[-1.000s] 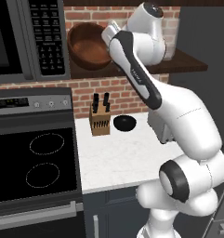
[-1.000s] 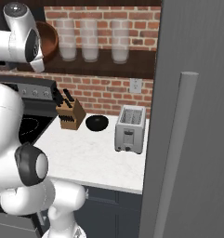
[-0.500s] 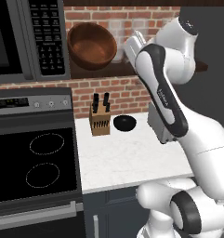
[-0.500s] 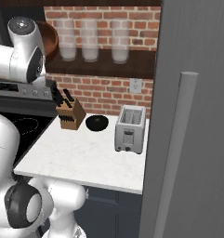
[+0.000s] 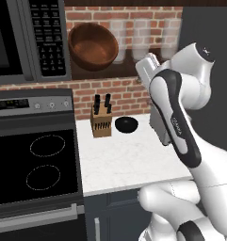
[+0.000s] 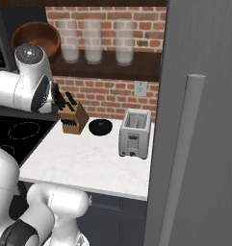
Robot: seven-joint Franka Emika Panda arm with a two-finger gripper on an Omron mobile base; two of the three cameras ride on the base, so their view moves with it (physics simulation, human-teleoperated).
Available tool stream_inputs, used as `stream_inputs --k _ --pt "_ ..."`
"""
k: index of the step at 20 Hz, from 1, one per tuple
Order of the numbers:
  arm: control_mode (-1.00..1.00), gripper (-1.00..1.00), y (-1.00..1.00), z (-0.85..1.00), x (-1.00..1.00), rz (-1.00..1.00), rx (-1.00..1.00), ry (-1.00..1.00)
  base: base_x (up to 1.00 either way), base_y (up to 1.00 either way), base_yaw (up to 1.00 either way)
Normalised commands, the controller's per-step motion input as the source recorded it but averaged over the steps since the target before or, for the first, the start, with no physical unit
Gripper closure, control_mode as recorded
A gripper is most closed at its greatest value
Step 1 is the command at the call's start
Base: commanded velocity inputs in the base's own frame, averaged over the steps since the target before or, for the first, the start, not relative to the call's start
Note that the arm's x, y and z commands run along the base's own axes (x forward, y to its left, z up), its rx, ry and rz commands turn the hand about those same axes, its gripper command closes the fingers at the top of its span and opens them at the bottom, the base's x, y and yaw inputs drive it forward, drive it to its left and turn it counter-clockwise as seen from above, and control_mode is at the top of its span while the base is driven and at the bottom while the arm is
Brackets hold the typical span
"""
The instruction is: Pick up the bowls on the counter and stack them on top of one another in the open cabinet. Place the smaller bowl on top of the larger bowl.
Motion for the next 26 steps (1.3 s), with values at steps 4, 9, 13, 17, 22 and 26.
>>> stream_inputs --k 4,9,13,17,22,26 --pt "-1.0 -1.0 -0.25 -0.36 0.0 0.0 0.01 0.07 0.0 0.0 0.0" --pt "-1.0 -1.0 -0.4 -0.41 0.0 0.0 0.04 0.07 0.0 0.0 0.0" --pt "-1.0 -1.0 -0.44 -0.39 0.0 0.0 0.03 0.07 0.0 0.0 0.0" --pt "-1.0 -1.0 -0.28 -0.47 0.0 0.0 0.0 0.07 0.0 0.0 0.0" --pt "-1.0 -1.0 -0.18 -0.49 0.07 0.0 0.0 0.08 0.0 0.0 0.0" --pt "-1.0 -1.0 -0.11 -0.51 0.13 0.0 0.0 0.12 0.0 0.0 0.0"
